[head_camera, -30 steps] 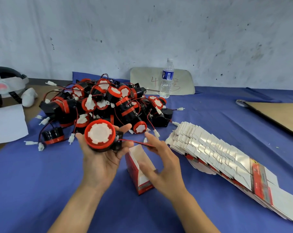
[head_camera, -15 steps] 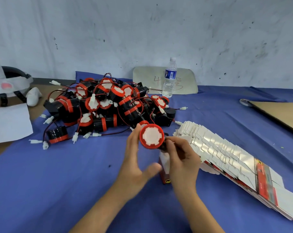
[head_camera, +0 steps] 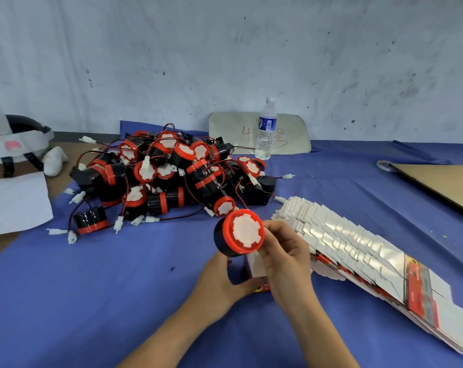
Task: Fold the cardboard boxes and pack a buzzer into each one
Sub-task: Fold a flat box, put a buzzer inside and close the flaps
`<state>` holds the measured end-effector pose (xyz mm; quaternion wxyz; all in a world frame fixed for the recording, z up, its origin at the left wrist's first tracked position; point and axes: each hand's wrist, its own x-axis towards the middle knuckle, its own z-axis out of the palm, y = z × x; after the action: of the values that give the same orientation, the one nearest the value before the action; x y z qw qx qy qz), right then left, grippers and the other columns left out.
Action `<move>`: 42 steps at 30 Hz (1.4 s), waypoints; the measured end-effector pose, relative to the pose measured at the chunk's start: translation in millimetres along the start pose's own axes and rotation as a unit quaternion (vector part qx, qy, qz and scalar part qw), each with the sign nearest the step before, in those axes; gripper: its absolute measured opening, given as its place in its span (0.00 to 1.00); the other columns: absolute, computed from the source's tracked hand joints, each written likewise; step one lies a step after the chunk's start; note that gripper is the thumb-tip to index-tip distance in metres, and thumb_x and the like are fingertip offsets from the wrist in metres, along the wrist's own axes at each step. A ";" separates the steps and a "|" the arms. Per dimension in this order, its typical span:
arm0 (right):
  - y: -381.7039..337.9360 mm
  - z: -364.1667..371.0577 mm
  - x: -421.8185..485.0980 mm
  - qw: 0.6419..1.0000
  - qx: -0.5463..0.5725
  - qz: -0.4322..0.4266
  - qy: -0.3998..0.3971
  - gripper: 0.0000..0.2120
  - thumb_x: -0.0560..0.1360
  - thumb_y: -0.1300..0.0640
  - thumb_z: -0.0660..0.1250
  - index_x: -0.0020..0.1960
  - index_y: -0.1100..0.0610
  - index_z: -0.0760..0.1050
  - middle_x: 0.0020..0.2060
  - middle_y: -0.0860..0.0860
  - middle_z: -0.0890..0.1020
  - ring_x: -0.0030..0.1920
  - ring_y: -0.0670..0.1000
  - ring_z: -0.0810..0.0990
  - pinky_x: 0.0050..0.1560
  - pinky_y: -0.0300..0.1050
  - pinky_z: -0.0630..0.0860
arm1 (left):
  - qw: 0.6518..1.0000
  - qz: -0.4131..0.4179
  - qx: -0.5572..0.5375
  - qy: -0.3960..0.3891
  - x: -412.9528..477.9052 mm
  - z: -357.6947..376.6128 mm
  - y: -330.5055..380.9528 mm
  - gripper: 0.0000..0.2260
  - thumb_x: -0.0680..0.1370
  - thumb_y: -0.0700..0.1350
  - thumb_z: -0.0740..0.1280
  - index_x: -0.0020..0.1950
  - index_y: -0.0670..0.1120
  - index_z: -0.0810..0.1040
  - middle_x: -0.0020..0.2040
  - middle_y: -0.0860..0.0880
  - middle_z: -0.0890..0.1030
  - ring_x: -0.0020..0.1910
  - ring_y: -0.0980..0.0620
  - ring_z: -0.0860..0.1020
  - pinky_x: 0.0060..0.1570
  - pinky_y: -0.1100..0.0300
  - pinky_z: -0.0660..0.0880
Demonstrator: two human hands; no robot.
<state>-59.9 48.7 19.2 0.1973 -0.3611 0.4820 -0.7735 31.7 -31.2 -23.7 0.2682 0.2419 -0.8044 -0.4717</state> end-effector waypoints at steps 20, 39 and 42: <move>19.1 -13.0 4.1 0.793 -0.573 -0.200 0.049 0.11 0.63 0.77 0.73 0.39 0.65 0.80 0.37 0.59 0.80 0.37 0.62 0.79 0.35 0.53 0.79 | 0.994 0.095 0.038 0.050 4.2 -20.5 -14.8 0.43 0.70 0.47 0.77 0.69 0.77 0.53 0.60 0.67 0.70 0.59 0.66 0.72 0.56 0.69 0.73; 4.8 -4.8 1.5 0.889 -0.275 -0.287 0.227 0.25 0.75 0.71 0.59 0.66 0.49 0.71 0.75 0.50 0.54 0.67 0.51 0.71 0.51 0.41 0.76 | 0.959 0.122 0.213 0.138 -2.0 -24.4 2.3 0.05 0.75 0.40 0.68 0.44 0.50 0.77 0.61 0.56 0.73 0.30 0.60 0.72 0.28 0.70 0.65; 2.1 -2.5 0.2 0.887 -0.230 -0.297 0.269 0.30 0.73 0.71 0.59 0.71 0.49 0.62 0.74 0.46 0.52 0.58 0.55 0.77 0.43 0.42 0.76 | 0.952 0.123 0.240 0.147 -3.1 -22.5 3.9 0.06 0.75 0.36 0.68 0.47 0.47 0.80 0.67 0.50 0.72 0.48 0.57 0.78 0.30 0.68 0.70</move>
<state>-62.0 49.2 16.7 -0.2673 -0.3008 0.5514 -0.7307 48.3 -41.7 -11.7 0.3737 0.2654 -0.8688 -0.1876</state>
